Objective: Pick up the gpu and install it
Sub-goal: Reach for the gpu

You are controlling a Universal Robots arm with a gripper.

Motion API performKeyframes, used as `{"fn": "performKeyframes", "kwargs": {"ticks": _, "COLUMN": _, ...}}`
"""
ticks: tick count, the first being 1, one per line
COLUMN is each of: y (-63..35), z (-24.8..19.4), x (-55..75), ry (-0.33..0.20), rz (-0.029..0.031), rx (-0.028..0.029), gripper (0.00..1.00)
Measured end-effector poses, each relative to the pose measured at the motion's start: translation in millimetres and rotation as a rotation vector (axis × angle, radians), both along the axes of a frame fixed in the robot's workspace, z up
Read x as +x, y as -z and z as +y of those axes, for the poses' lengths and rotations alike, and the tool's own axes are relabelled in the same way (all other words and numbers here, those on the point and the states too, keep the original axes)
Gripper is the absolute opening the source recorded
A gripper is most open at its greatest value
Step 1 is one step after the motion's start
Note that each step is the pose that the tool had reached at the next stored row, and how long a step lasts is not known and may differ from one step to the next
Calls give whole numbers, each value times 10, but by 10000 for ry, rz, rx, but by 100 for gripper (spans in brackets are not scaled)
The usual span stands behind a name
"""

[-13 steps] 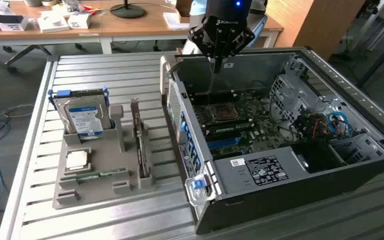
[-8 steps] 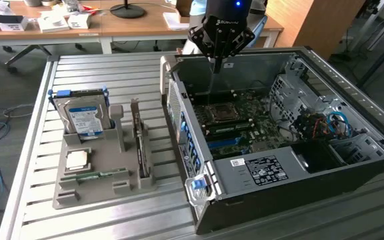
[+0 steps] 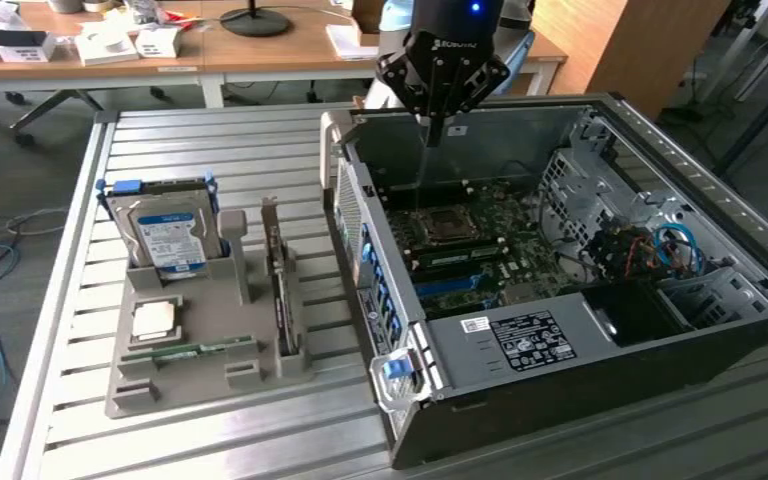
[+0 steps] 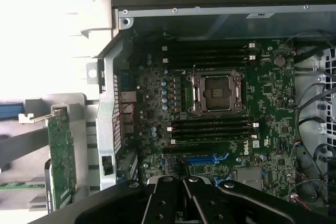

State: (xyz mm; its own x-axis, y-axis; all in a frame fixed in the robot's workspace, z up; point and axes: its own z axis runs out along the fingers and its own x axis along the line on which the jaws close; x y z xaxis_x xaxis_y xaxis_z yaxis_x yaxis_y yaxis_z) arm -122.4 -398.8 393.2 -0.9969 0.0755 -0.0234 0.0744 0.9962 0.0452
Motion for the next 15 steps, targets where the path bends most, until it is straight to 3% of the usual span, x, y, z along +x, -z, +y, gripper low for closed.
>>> {"fn": "performKeyframes", "kwargs": {"ticks": 15, "y": 29, "z": 0, "x": -220, "ry": -2, "rz": 0, "rx": 0, "gripper": 11}}
